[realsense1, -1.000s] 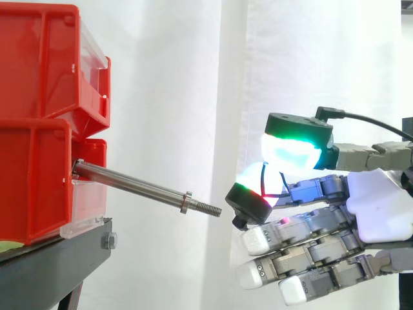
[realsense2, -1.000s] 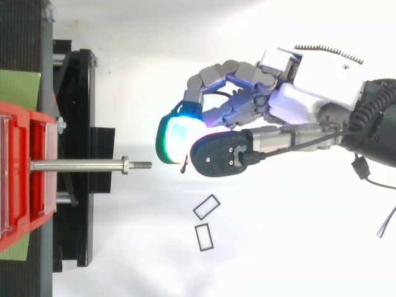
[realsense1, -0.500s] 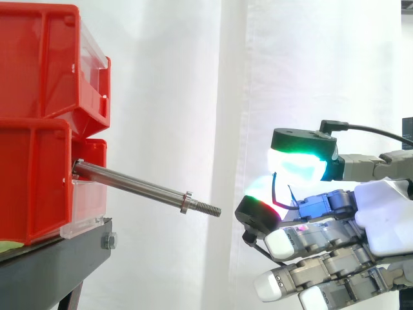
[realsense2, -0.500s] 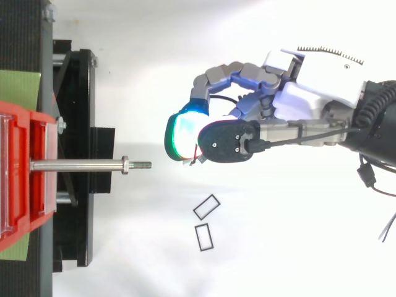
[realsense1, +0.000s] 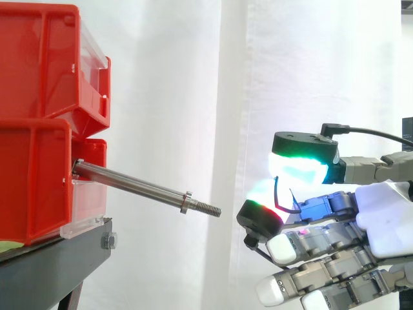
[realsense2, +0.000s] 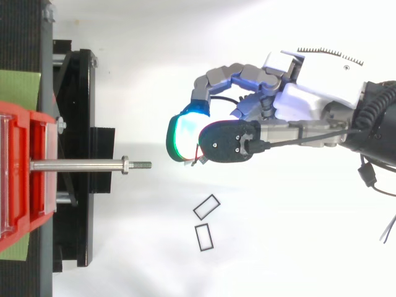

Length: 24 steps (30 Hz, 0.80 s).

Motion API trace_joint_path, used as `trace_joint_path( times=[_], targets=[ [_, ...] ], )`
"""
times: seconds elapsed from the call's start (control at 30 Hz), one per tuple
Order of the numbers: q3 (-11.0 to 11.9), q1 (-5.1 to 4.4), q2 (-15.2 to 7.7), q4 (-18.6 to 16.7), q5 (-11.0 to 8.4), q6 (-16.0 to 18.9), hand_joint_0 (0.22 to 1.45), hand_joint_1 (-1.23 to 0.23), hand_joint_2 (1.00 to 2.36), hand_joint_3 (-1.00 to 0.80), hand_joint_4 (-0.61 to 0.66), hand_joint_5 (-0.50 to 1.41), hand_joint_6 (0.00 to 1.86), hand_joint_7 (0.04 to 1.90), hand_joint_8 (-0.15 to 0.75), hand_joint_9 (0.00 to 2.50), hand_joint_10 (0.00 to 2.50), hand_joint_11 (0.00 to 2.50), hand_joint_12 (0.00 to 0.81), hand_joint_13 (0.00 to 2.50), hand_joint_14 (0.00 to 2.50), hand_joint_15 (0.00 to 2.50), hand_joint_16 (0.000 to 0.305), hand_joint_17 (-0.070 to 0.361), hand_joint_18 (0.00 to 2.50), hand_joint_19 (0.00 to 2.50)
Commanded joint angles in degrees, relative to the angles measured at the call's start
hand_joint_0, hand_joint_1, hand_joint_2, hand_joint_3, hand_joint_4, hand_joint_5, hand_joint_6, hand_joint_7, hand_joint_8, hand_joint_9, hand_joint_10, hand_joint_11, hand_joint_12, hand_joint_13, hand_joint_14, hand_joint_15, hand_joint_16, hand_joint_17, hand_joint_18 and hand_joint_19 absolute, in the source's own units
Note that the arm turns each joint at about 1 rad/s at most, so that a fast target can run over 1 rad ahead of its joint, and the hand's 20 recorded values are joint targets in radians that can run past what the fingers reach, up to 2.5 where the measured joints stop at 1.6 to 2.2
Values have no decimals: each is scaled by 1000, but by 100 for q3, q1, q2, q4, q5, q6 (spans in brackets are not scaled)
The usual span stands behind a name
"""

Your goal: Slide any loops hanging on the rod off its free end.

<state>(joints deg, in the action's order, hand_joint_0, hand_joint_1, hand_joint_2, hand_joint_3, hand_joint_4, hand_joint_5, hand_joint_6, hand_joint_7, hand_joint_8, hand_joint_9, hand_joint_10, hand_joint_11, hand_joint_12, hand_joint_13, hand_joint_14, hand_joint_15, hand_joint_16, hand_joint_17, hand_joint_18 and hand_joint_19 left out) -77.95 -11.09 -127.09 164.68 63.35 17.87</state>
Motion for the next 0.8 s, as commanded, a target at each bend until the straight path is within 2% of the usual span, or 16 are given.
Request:
trace_joint_path(
  times=[0.0,0.2,0.37,0.43,0.57,0.77],
  targets=[
    [-1,1,0,2,2,-3,458,-685,1550,-128,-70,-69,877,1141,349,1047,4,152,434,700,0,25,68,154,852,245],
    [8,1,0,2,2,-3,461,-693,1527,-128,-70,-71,879,1132,350,1006,4,161,428,630,0,49,67,152,791,247],
    [-1,1,0,2,-7,-3,461,-696,1491,-114,-57,-69,877,1158,308,942,3,142,424,675,3,97,67,150,771,241],
    [-1,1,0,2,2,-3,448,-682,1533,-128,-53,-69,879,1147,291,980,5,253,428,644,3,99,66,149,697,206],
    [-1,1,0,-6,2,-3,439,-676,1575,-150,-54,-69,880,1135,307,947,4,227,436,631,2,91,66,148,664,178],
    [-1,1,0,-6,2,-3,460,-683,1512,-125,-61,-71,883,1140,329,888,3,165,444,627,2,90,66,149,667,190]
  ],
)
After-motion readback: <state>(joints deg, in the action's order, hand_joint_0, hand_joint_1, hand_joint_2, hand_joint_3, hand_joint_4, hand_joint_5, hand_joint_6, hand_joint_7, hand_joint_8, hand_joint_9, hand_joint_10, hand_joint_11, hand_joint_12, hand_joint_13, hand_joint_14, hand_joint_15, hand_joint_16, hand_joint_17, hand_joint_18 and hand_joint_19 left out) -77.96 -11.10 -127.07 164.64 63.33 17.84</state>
